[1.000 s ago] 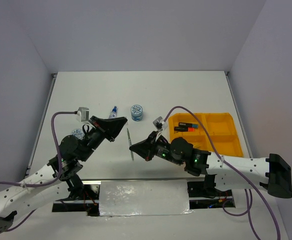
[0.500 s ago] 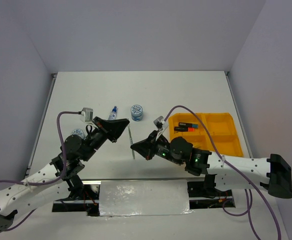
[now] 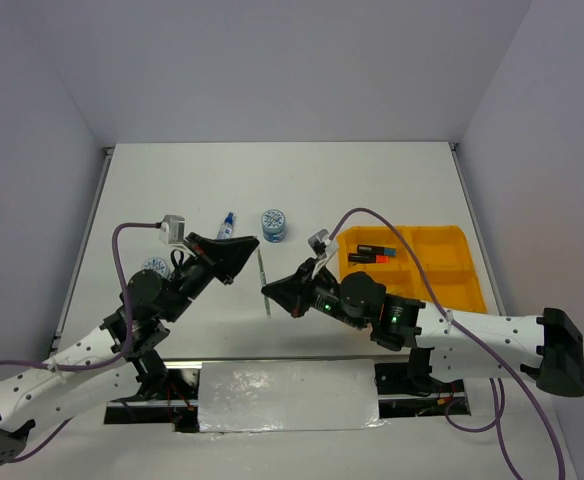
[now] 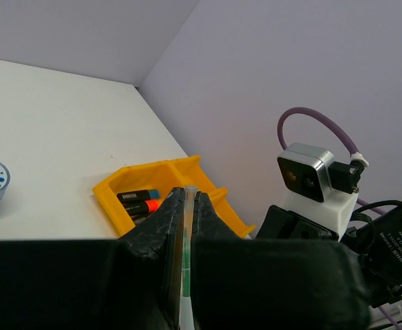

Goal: Sort the stationery into containers
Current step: Close the pen cap on the pen, then place the pen in the storage box, then pick up the stationery from the center of the board, then place the stationery in the storage box.

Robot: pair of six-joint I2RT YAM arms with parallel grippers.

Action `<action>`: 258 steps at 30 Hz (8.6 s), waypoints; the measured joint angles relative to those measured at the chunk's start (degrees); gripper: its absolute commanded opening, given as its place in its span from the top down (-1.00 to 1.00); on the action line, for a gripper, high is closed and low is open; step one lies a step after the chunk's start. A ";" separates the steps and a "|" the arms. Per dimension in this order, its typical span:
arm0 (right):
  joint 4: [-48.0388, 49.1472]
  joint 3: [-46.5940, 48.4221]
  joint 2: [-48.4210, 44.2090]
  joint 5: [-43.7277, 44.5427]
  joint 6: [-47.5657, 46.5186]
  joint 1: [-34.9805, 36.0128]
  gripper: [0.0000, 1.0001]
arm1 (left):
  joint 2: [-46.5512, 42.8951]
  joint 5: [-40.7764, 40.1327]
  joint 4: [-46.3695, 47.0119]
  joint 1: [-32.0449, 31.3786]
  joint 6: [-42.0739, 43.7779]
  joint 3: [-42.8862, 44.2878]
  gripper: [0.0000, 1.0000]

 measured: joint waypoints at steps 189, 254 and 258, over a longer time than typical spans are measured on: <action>-42.23 32.30 28.65 -0.52 -3.34 -23.93 -1.00 | 1.53 -25.68 -66.36 17.94 10.21 18.88 -0.99; -48.76 21.46 9.88 5.55 -13.44 -74.03 0.41 | 1.99 -18.45 -63.78 18.10 12.20 18.86 -0.99; -47.34 21.44 12.72 5.68 -12.87 -76.28 0.38 | 1.77 -18.45 -63.78 18.01 12.20 18.86 -0.99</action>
